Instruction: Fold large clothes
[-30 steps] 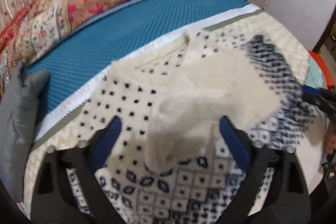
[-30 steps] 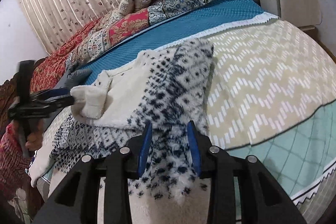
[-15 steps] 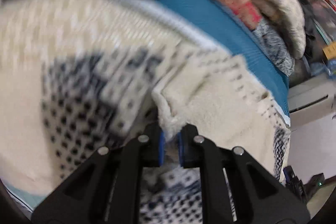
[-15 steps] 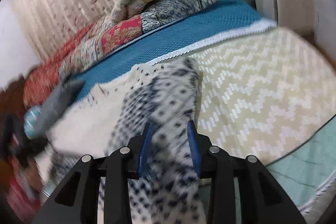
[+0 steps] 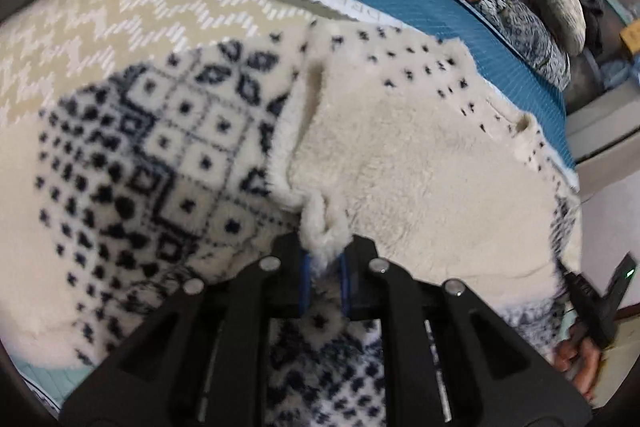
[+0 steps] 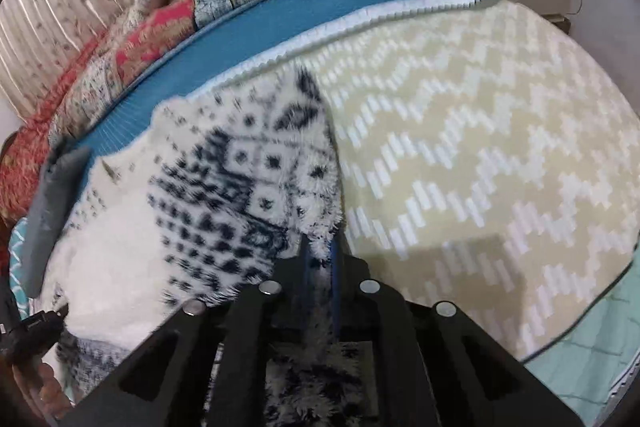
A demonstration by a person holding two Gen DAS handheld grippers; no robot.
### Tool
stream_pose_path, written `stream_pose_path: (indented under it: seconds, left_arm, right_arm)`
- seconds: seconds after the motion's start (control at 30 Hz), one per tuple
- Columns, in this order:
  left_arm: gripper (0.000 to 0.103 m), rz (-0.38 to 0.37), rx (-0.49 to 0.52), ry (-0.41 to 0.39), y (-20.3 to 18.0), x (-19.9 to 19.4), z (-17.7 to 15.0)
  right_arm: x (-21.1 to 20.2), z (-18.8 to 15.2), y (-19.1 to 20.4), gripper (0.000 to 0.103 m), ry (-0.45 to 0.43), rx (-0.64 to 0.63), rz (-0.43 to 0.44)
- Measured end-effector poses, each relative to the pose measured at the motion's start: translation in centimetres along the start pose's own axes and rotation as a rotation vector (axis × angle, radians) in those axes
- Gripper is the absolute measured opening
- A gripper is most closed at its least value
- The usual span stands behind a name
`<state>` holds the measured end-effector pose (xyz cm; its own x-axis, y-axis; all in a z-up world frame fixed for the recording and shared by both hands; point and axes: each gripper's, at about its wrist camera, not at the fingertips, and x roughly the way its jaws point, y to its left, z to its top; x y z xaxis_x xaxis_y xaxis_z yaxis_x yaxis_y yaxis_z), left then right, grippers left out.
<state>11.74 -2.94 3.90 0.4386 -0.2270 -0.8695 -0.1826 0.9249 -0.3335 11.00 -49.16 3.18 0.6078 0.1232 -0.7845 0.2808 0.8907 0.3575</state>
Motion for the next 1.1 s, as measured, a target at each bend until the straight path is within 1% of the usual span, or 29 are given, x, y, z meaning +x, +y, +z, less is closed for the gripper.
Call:
stream_pose_path:
  seconds: [0.03, 0.07, 0.13, 0.17, 0.2, 0.23, 0.3, 0.37, 0.43, 0.47, 0.5, 0.53, 0.6, 0.7, 0.77, 0.87, 0.93, 0.97, 1.0, 1.07, 1.1]
  left_arm:
    - [0.012, 0.007, 0.017, -0.001, -0.2, -0.1, 0.1]
    - [0.013, 0.005, 0.025, -0.001, -0.1, -0.5, 0.2]
    - [0.019, -0.014, 0.031, 0.005, 0.2, -1.2, 0.5]
    - [0.024, -0.023, 0.029, -0.003, 0.5, -2.0, 0.7]
    - [0.029, -0.026, 0.03, -0.022, 0.9, -2.9, 0.8]
    - [0.032, -0.024, 0.035, -0.045, 1.4, -3.9, 0.8]
    - [0.033, -0.026, 0.054, -0.064, 2.2, -5.6, 0.3]
    - [0.033, -0.044, 0.085, -0.056, 2.9, -7.3, -1.0]
    - [0.034, -0.051, 0.123, -0.045, 3.2, -8.5, -2.6]
    - [0.034, -0.054, 0.154, -0.031, 3.2, -9.1, -3.7]
    - [0.038, -0.058, 0.177, -0.017, 3.4, -9.7, -4.9]
    - [0.044, -0.065, 0.201, 0.004, 3.6, -10.3, -6.3]
    - [0.048, -0.079, 0.227, 0.033, 4.2, -11.3, -8.8]
    - [0.048, -0.079, 0.263, 0.087, 5.7, -12.1, -12.4]
    - [0.048, -0.084, 0.263, 0.127, 6.8, -12.3, -14.6]
    - [0.048, -0.101, 0.256, 0.181, 7.6, -12.3, -17.1]
    - [0.049, -0.097, 0.281, 0.193, 7.8, -12.1, -18.8]
    - [0.051, -0.092, 0.289, 0.193, 8.0, -11.9, -19.4]
    - [0.057, -0.092, 0.292, 0.19, 8.0, -11.8, -19.8]
    - [0.062, -0.099, 0.297, 0.177, 7.9, -11.6, -20.4]
    - [0.067, -0.101, 0.308, 0.171, 7.7, -11.6, -20.7]
  right_arm:
    - [-0.4, 0.0, -0.3, 0.102, -0.007, 0.02, 0.022]
    - [-1.4, -0.3, -0.8, 0.1, -0.023, 0.054, 0.062]
    - [-3.2, -0.8, -1.5, 0.094, -0.059, 0.086, 0.096]
    - [-4.4, -1.3, -1.8, 0.092, -0.076, 0.086, 0.112]
    - [-5.5, -2.0, -2.0, 0.087, -0.081, 0.074, 0.131]
    - [-6.4, -2.8, -2.1, 0.085, -0.077, 0.056, 0.157]
    - [-7.7, -4.2, -2.2, 0.084, -0.057, 0.019, 0.194]
    - [-9.1, -6.4, -2.6, 0.084, -0.029, -0.031, 0.205]
    - [-10.3, -8.3, -3.3, 0.084, -0.015, -0.048, 0.215]
    - [-11.0, -9.6, -4.1, 0.084, 0.0, -0.044, 0.228]
    - [-11.4, -10.5, -4.6, 0.084, 0.008, -0.034, 0.24]
    - [-11.6, -11.0, -4.6, 0.084, 0.014, -0.02, 0.253]
    - [-12.3, -13.4, -6.1, 0.084, 0.041, 0.023, 0.288]
    - [-13.2, -16.1, -7.5, 0.084, 0.069, 0.046, 0.326]
    - [-13.8, -18.2, -7.9, 0.084, 0.099, 0.046, 0.392]
    - [-14.5, -20.3, -8.0, 0.084, 0.143, 0.007, 0.389]
    - [-14.6, -21.8, -8.4, 0.084, 0.172, 0.006, 0.383]
    - [-14.6, -22.3, -8.6, 0.084, 0.18, 0.007, 0.376]
    - [-14.6, -23.0, -8.9, 0.084, 0.192, 0.008, 0.369]
    - [-14.2, -24.0, -9.2, 0.084, 0.221, 0.012, 0.356]
    - [-13.9, -24.4, -9.1, 0.084, 0.236, 0.015, 0.35]
